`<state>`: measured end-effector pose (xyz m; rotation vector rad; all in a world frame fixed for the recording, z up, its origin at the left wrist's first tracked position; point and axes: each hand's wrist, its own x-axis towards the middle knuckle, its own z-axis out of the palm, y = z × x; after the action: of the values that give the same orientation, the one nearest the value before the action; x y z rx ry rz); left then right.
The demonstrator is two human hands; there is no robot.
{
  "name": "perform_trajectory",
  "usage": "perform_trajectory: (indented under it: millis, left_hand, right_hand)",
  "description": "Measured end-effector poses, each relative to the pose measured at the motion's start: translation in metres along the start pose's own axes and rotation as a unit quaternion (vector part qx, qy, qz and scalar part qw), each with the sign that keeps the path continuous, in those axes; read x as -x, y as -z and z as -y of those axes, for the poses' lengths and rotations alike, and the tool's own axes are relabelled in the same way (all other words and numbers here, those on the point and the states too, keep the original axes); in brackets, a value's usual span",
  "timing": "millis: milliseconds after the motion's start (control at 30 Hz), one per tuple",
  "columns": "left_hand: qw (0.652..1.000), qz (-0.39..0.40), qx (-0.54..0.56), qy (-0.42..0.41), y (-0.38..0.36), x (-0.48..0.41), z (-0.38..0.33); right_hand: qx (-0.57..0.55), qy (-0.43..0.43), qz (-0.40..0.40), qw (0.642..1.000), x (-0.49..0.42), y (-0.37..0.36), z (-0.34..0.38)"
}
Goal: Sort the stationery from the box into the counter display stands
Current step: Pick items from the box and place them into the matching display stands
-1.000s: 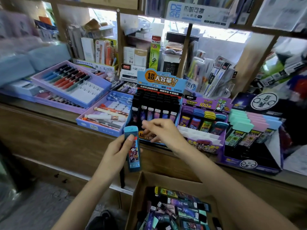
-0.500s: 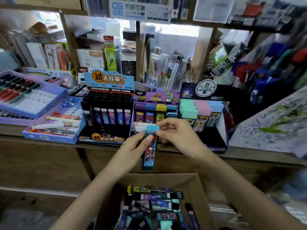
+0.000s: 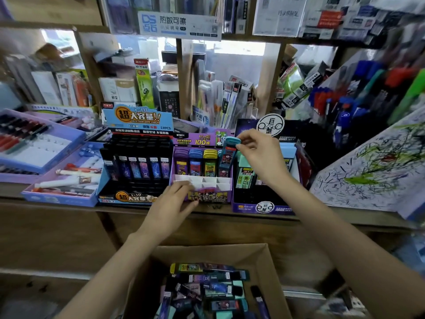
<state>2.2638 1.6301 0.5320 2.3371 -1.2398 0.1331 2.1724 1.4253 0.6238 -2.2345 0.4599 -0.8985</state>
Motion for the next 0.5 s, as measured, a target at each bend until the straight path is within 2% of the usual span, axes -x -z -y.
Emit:
perform_trajectory:
  millis: [300, 500]
  left_hand:
    - [1.0, 0.004, 0.027, -0.013, -0.003, 0.003, 0.007]
    - [0.999, 0.006, 0.026, -0.017, -0.002, 0.004, 0.007]
  right_hand:
    - [0.192, 0.105, 0.004, 0.976, -0.003, -0.018, -0.007]
    - [0.225, 0.128, 0.032, 0.965, -0.001, -0.023, -0.01]
